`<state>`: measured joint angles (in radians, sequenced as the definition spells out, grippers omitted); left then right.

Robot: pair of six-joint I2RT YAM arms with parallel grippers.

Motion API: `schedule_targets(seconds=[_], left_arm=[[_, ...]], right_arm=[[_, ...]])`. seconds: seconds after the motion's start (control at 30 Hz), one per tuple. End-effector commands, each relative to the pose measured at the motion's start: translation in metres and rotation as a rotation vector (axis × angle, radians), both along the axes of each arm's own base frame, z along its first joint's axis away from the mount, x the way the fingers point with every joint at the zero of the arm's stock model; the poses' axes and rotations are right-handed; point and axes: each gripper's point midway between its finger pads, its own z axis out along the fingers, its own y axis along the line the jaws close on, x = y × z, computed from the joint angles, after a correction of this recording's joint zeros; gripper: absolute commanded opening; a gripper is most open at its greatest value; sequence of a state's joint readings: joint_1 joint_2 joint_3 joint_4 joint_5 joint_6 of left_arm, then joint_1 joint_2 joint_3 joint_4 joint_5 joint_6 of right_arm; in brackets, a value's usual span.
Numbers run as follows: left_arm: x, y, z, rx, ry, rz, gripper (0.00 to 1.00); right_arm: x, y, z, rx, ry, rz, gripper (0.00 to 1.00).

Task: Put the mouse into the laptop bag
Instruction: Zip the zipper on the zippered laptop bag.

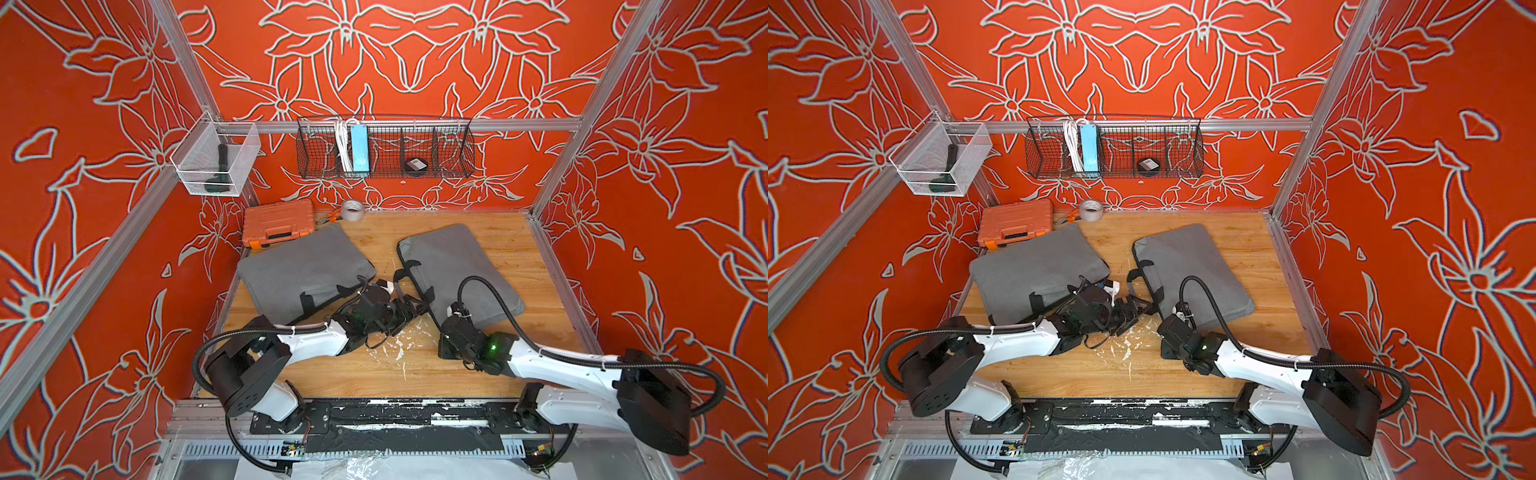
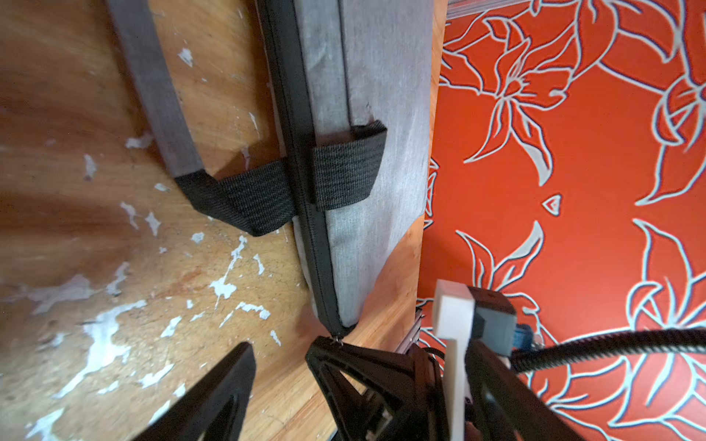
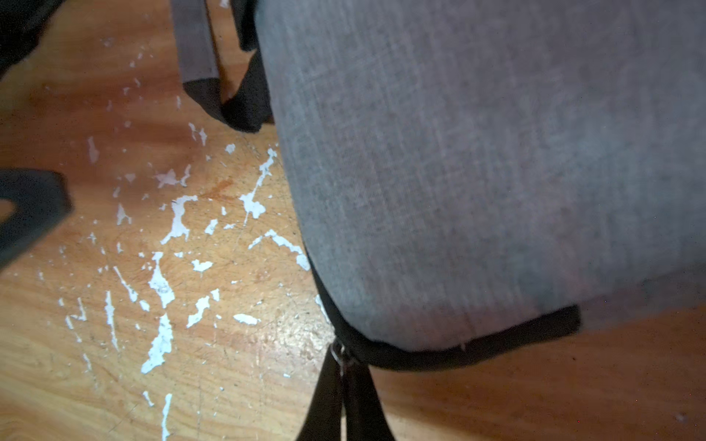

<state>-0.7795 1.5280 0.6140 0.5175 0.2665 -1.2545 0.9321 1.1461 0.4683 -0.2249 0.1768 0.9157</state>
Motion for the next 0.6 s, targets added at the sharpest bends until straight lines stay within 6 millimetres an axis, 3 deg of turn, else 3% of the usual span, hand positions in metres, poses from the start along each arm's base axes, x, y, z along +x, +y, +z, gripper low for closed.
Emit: schedule_targets(seconds=[0.0,0.17,0.3,0.47,0.57], left_arm=[[-0.001,-0.019,-0.001,-0.039,-0.008,-0.038,0.85],[-0.006,-0.045,-0.016,-0.095,0.033,-0.094,0.83],[-0.003,-0.053,-0.032,-0.081,0.067,-0.101,0.81],[0.002,-0.067,-0.04,-0.103,0.076,-0.116,0.7],[0.003,-0.077,-0.047,-0.112,0.098,-0.131,0.57]], right_arm=[[-0.003,-0.001,0.003,0.004,-0.03,0.027,0.0],[-0.006,-0.002,0.006,0.021,-0.036,0.04,0.0],[-0.008,0.0,0.008,0.041,-0.04,0.055,0.0],[-0.01,0.001,0.012,0.06,-0.051,0.071,0.0],[-0.012,0.002,0.013,0.066,-0.053,0.088,0.0]])
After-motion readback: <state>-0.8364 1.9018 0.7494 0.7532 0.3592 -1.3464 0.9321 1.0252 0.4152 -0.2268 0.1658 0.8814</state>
